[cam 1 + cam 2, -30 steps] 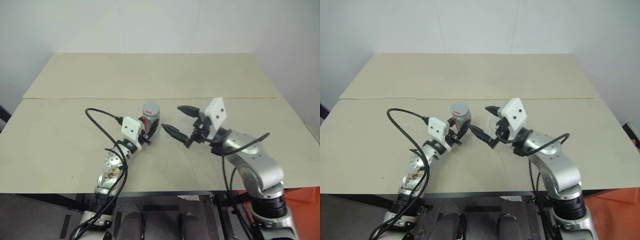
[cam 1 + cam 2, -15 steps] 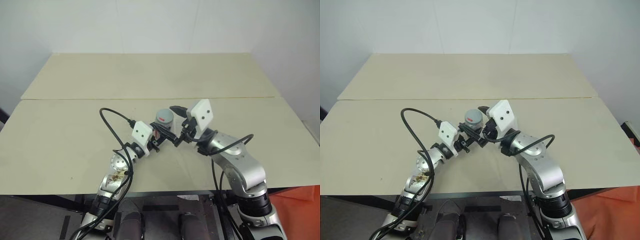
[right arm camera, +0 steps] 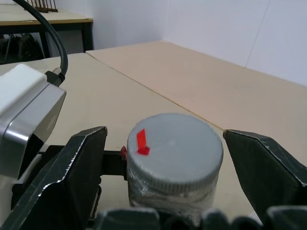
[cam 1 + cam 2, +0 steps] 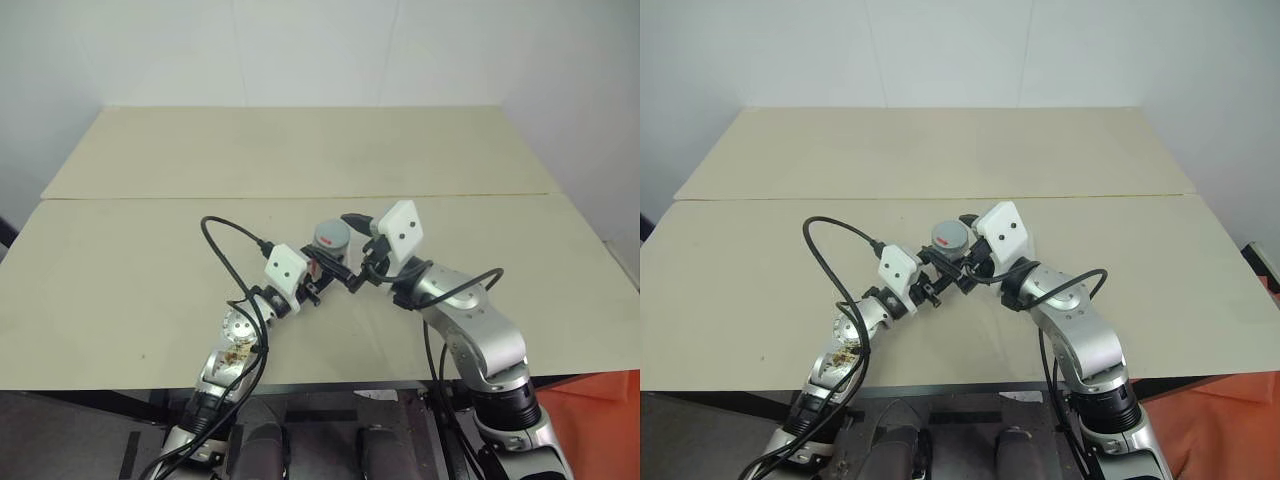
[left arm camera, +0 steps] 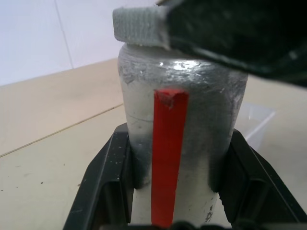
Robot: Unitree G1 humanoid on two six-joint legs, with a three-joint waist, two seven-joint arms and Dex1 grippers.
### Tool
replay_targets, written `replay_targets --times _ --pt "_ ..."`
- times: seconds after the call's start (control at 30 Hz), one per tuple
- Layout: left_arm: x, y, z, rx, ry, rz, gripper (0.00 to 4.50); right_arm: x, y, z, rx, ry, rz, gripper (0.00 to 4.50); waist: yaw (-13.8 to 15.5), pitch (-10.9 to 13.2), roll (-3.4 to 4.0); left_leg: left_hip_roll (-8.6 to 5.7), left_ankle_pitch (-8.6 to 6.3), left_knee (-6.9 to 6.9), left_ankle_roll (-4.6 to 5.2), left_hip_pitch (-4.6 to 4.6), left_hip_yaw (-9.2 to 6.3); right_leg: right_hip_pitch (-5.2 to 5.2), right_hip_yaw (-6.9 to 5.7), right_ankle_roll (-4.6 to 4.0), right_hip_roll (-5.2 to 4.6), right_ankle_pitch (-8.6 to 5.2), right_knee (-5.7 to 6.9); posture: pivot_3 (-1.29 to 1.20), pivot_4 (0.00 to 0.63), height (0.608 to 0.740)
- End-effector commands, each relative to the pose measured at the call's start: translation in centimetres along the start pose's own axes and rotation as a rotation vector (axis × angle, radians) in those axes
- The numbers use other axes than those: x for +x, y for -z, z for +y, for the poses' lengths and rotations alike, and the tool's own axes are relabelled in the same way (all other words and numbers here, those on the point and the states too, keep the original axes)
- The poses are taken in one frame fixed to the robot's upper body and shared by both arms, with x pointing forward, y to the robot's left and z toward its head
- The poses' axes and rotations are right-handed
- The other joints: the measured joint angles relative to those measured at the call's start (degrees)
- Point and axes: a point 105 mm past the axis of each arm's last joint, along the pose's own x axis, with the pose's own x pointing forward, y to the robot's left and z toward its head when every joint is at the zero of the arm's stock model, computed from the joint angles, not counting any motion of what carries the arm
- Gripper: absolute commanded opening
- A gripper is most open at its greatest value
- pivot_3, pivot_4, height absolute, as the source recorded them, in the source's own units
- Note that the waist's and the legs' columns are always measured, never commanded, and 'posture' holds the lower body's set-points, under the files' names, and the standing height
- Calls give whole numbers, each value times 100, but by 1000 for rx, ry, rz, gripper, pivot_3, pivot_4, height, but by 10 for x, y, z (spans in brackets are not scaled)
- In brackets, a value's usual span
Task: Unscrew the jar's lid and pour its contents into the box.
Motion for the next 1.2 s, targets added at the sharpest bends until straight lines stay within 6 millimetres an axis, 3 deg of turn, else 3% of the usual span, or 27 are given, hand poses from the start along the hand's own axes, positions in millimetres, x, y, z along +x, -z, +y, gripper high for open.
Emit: replay_targets --times 0.03,0.3,0.4,0.53,0.83,0.97,1.2 --pt "0 -10 1 24 -5 -46 1935 2 -17 -1 -29 4 -71 4500 -1 0 0 0 0 0 0 0 0 0 0 0 0 0 1 0 150 740" --pt "0 -7 -1 20 -4 -39 1935 2 -20 -5 -14 21 -92 4500 2 0 0 0 0 0 0 0 0 0 0 0 0 0 0 0 150 740" --pt "-1 -6 -2 18 2 -34 1935 2 -19 -5 -17 15 -90 3948 0 0 0 0 0 0 0 0 1 0 0 0 0 0 -1 0 150 740" --pt "-1 -6 -3 14 5 -35 1935 2 -15 -4 -20 12 -78 2726 -1 0 0 0 0 -1 0 0 0 -1 0 0 0 0 0 0 150 740" --pt "-2 -10 -2 27 20 -43 1935 2 -11 -4 -42 12 -50 2727 -2 0 0 0 0 -2 0 0 1 -1 0 0 0 0 -1 0 150 740" --pt "-9 -20 -8 -5 115 -72 1935 -8 -15 0 -49 -122 -46 2727 -4 0 0 0 0 -2 0 0 1 -1 0 0 0 0 -2 0 150 740" --pt "-33 -47 -34 -21 430 -110 1935 -39 -25 -4 -50 -400 -10 2727 -11 1 1 6 -1 -4 1 -3 -7 -4 0 -1 0 -1 -4 0 150 740"
